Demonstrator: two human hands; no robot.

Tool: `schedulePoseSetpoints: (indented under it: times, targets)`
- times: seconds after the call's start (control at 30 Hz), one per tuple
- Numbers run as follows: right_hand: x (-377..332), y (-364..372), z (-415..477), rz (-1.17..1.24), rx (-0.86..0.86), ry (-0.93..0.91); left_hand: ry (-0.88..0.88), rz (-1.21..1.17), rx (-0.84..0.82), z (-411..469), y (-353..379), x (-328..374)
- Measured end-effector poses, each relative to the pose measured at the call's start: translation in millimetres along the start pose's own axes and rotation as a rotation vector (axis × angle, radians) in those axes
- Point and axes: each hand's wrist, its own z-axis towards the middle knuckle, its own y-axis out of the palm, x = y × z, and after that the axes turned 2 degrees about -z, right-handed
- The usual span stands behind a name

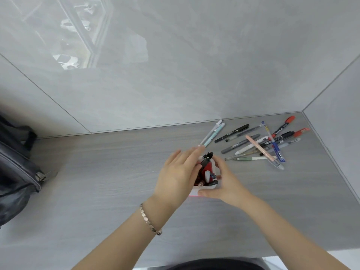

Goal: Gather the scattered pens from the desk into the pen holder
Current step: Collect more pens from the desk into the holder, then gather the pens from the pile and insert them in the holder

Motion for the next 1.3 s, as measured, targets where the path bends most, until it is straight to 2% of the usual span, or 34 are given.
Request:
schedulePoseSetpoints:
  times: [0.07, 0.17, 0.23, 0.27, 0.33, 0.4, 0.57, 0.7, 0.83, 0.9, 0.97, 1.1, 1.3]
  targets:
    - [0, -2, 0, -0.031, -0.006, 0.021, -0.110, -0.027, -0.031, -1, -3, -6]
    - [-6, -17, 1, -0.193, -0.190, 0.040, -0.299, -0.346, -0.141, -4, -8, -12]
    - [-7, -33, 8, -0.312, -0.262, 0.073, -0.278, -0.421, -0.196, -6, -6, -18]
    - [-5, -41, 15, -0.338, -0.217, 0.080, -0.212, -0.407, -0.226, -7, -6, -18]
    - [-6, -55, 34, -0.364, 0.003, 0.091, -0.038, -0.312, -0.265, -10, 1, -23]
    - [-12, -65, 59, -0.372, 0.189, 0.135, 0.032, -0.221, -0.303, -12, 6, -27]
    - [-20, -71, 137, -0.530, 0.333, 0.265, -0.097, -0.376, -0.426, 0, -3, -28]
    - [-20, -62, 173, -0.656, 0.307, 0.440, -0.291, -0.604, -0.460, -7, -6, -34]
    - [-8, -49, 188, -0.628, 0.390, 0.523, -0.389, -0.538, -0.572, -14, 3, -38]
    - [-3, -47, 187, -0.580, 0.439, 0.528, -0.376, -0.513, -0.503, -15, 9, -35]
    - [-3, -48, 181, -0.497, 0.428, 0.498, -0.404, -0.536, -0.415, -16, 13, -33]
    - [-20, -63, 152, -0.224, 0.402, 0.380, -0.455, -0.589, -0.357, -17, 16, -30]
    - [-90, -82, 54, 0.067, 0.601, -0.224, -0.512, -0.641, -0.349, -20, 20, -30]
